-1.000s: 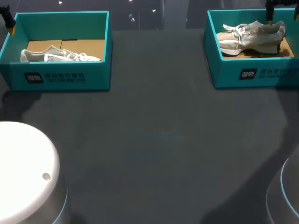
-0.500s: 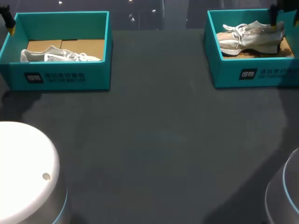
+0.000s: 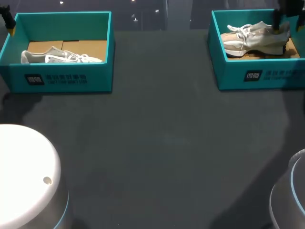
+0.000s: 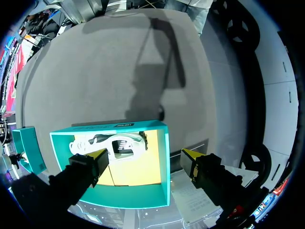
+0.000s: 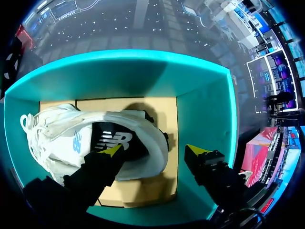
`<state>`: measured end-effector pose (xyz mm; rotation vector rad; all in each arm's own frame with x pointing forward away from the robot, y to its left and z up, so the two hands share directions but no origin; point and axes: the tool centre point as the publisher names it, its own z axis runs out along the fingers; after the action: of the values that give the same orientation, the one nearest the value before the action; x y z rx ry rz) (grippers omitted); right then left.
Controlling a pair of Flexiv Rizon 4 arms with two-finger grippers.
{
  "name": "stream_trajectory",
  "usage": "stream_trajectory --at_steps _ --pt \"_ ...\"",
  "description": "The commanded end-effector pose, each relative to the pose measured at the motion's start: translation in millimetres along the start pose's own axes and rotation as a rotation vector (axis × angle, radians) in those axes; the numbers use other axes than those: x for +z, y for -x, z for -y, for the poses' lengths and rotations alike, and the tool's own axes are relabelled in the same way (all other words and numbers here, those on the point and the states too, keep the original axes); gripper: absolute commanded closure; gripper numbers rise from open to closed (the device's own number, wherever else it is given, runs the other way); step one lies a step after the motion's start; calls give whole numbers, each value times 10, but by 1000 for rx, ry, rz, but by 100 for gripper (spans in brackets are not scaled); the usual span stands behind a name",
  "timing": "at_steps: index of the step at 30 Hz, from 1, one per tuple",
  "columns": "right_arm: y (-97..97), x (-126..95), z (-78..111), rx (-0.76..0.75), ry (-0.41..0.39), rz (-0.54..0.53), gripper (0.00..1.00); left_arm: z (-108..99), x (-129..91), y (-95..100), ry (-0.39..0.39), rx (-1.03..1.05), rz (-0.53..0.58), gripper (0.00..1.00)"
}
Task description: Take the shoe out of the shoebox, open the shoe tongue, remove and reinsert the insole, then place the shoe into the shoebox
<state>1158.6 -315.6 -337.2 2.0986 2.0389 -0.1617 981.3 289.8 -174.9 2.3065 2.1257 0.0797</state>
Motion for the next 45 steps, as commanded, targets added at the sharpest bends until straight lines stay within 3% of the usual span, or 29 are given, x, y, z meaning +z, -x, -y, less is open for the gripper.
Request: stream_trajectory --at_steps 1,12,16,31,37,40,45 --pt "-8 118 -101 -1 -24 -11 18 18 -5 -1 3 1 -2 0" --pt "-24 255 -86 3 -45 -36 24 18 -5 -1 3 1 -2 0" --pt "-24 279 -83 4 -51 -43 32 18 -5 -1 3 1 -2 0" --pt "-22 373 -63 10 -66 -67 37 18 -5 -1 3 1 -2 0" --pt "-22 381 -64 11 -68 -71 70 18 -5 -1 3 1 -2 0" --pt "-20 377 -55 13 -68 -72 100 18 -5 -1 3 1 -2 0" --pt "-11 356 -40 17 -67 -73 100 18 -5 -1 3 1 -2 0"
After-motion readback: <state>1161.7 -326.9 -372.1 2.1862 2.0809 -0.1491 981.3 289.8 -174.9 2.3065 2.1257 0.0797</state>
